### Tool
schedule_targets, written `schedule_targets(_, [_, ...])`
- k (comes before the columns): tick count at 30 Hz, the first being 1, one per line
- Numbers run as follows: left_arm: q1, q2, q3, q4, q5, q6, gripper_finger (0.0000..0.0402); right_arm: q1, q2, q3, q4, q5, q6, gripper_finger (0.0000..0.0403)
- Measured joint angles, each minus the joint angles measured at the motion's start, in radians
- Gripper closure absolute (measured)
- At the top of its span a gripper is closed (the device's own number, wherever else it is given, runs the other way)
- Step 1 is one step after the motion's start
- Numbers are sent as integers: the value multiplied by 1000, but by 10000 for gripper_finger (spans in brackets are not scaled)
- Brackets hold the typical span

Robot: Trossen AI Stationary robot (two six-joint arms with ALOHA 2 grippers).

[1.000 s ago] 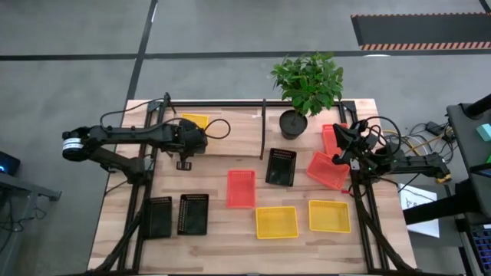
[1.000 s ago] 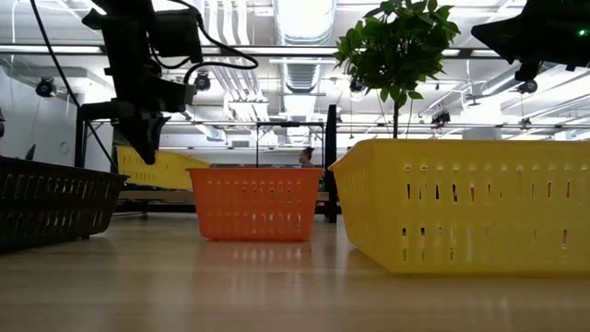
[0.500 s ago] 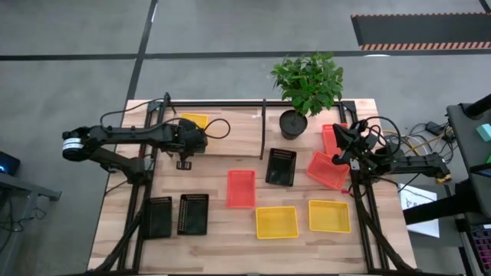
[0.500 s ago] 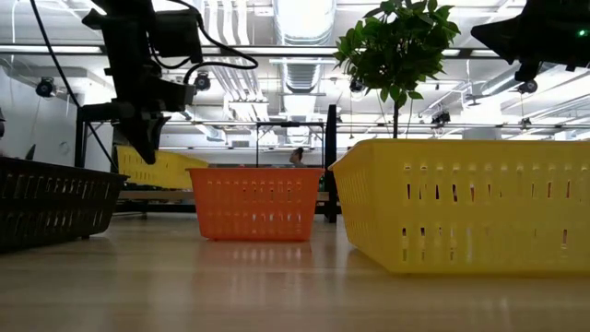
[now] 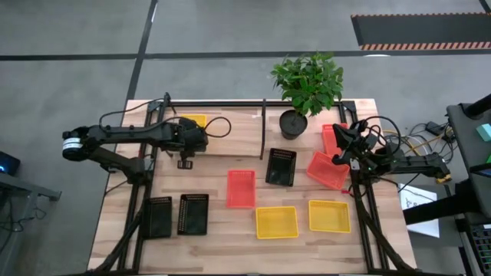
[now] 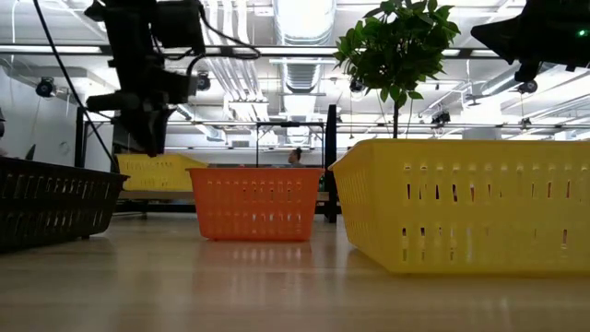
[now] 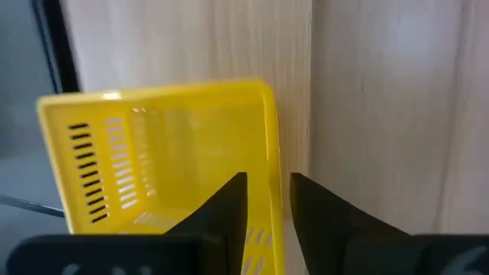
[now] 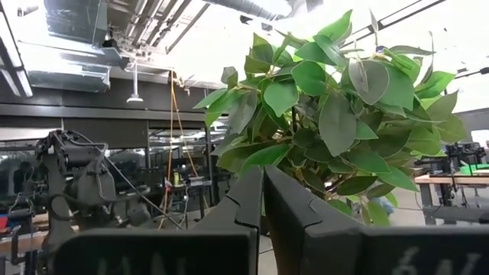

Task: Stack baskets on shelf by color
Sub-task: Put the left yellow basket on the shelf

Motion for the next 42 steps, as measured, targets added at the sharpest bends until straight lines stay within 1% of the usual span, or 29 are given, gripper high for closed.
schedule_targets(5, [0, 0, 84, 6, 10, -66, 318, 0, 0, 0, -9, 0, 0, 394])
schedule_targets(7, [-1, 0, 121, 42, 27, -119, 318, 0, 0, 0, -10, 0, 0, 394])
schedule_targets(10, [-1, 12, 160, 189, 22, -294, 318, 0, 0, 0, -12, 0, 0, 394])
schedule_targets(13, [-1, 49, 163, 326, 15, -459, 318, 0, 0, 0, -18, 0, -1, 394])
schedule_targets(15, [-1, 89, 163, 371, 9, -546, 318, 0, 0, 0, -18, 0, -2, 394])
schedule_targets(18, [-2, 165, 166, 366, -23, -644, 318, 0, 0, 0, -19, 0, -3, 394])
schedule_targets(23, [2, 266, 179, 332, -42, -653, 318, 0, 0, 0, -21, 0, -14, 394])
schedule_targets(26, [14, 297, 187, 262, -102, -653, 318, 0, 0, 0, -21, 0, -14, 394])
schedule_targets(29, [28, 305, 187, 207, -147, -653, 318, 0, 0, 0, -21, 0, -13, 394])
schedule_targets(40, [48, 304, 175, 80, -169, -653, 318, 0, 0, 0, -28, 0, -12, 394])
schedule_targets(42, [48, 304, 173, 78, -170, -653, 318, 0, 0, 0, -28, 0, -12, 394])
